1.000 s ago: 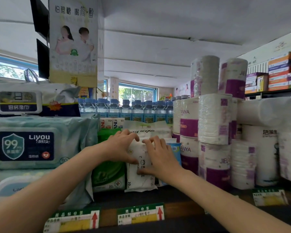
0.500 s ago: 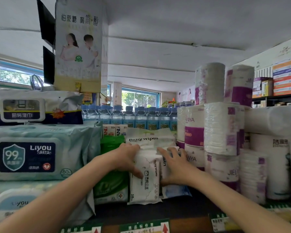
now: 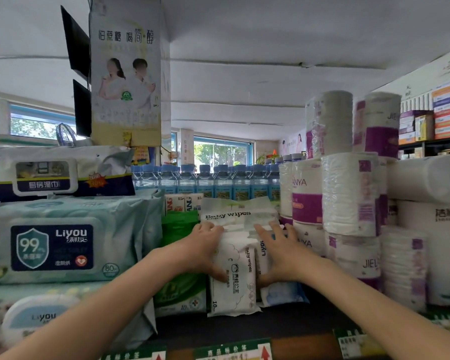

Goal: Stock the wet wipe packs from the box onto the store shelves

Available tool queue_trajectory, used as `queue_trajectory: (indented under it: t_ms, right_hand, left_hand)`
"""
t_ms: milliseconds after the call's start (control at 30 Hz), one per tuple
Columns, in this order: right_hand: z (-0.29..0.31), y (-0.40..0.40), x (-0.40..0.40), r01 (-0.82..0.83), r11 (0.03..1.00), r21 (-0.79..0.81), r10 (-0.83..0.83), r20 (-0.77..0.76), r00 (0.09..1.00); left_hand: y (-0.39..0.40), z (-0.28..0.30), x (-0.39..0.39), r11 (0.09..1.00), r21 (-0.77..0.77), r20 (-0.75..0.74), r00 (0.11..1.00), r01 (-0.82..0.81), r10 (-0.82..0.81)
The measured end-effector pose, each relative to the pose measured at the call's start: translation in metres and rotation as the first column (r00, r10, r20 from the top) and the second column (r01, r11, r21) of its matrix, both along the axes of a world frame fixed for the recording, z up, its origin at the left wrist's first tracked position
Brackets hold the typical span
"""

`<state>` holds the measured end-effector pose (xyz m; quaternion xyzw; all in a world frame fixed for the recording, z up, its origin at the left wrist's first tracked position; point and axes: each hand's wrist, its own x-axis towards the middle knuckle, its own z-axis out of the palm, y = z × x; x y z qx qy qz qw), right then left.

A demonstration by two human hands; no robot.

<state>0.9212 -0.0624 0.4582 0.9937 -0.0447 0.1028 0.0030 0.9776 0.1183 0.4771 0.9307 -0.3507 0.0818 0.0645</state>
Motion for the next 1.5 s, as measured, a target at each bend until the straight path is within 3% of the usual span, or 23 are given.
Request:
queue_trajectory:
  t_ms: [233,367,467,733,867,967,1067,1200,1367,1433,1500]
  right_hand:
    - [0.004,-0.002,-0.005,-0.082,0.972,-0.219,0.097,0.059,0.994]
    - [0.014,0.005,-0.012,-0.096,0.991,-0.088,0.109,0.161,0.981]
    - [0.019,0.014,-0.011,-0.160,0.987,-0.018,0.159,0.279,0.947]
    - [0.009,0.027,0.002,-0.237,0.957,0.165,0.161,0.374,0.913]
    - [0.007,0.026,0.003,-0.216,0.962,0.167,0.142,0.369,0.918]
    - [0.010,0.025,-0.005,-0.215,0.973,0.081,0.166,0.395,0.903]
    - [0.012,0.027,-0.019,-0.240,0.970,-0.029,0.238,0.279,0.930]
    - [-0.001,0.035,-0.022,-0.222,0.949,-0.224,0.234,0.033,0.972]
    - [-0.003,0.038,-0.017,-0.138,0.941,-0.310,0.157,0.039,0.987]
    - [0.001,0.039,-0.019,-0.124,0.943,-0.310,0.134,0.011,0.991]
    - [0.012,0.042,-0.022,-0.111,0.947,-0.301,0.130,0.041,0.991]
  left_hand:
    - [0.011,0.008,-0.003,0.993,-0.093,-0.041,0.997,-0.068,0.064]
    - [0.014,0.007,-0.005,0.959,-0.238,-0.021,0.988,-0.155,0.154]
    - [0.016,0.012,-0.004,0.922,-0.351,-0.094,0.986,-0.162,0.138]
    - [-0.007,0.010,-0.002,0.913,-0.334,-0.189,0.966,-0.234,0.179]
    - [-0.011,0.008,-0.006,0.915,-0.335,-0.131,0.973,-0.225,0.191]
    - [-0.004,0.011,-0.013,0.942,-0.249,-0.030,0.974,-0.225,0.224]
    - [0.006,0.006,-0.021,0.950,-0.201,0.029,0.968,-0.239,0.250]
    - [0.008,-0.013,-0.028,0.937,-0.248,-0.134,0.966,-0.248,0.220]
    - [-0.004,-0.020,-0.030,0.914,-0.337,-0.130,0.973,-0.224,0.191]
    - [-0.002,-0.014,-0.029,0.930,-0.291,-0.115,0.973,-0.224,0.198]
    - [0.011,-0.002,-0.028,0.964,-0.181,-0.001,0.980,-0.194,0.197]
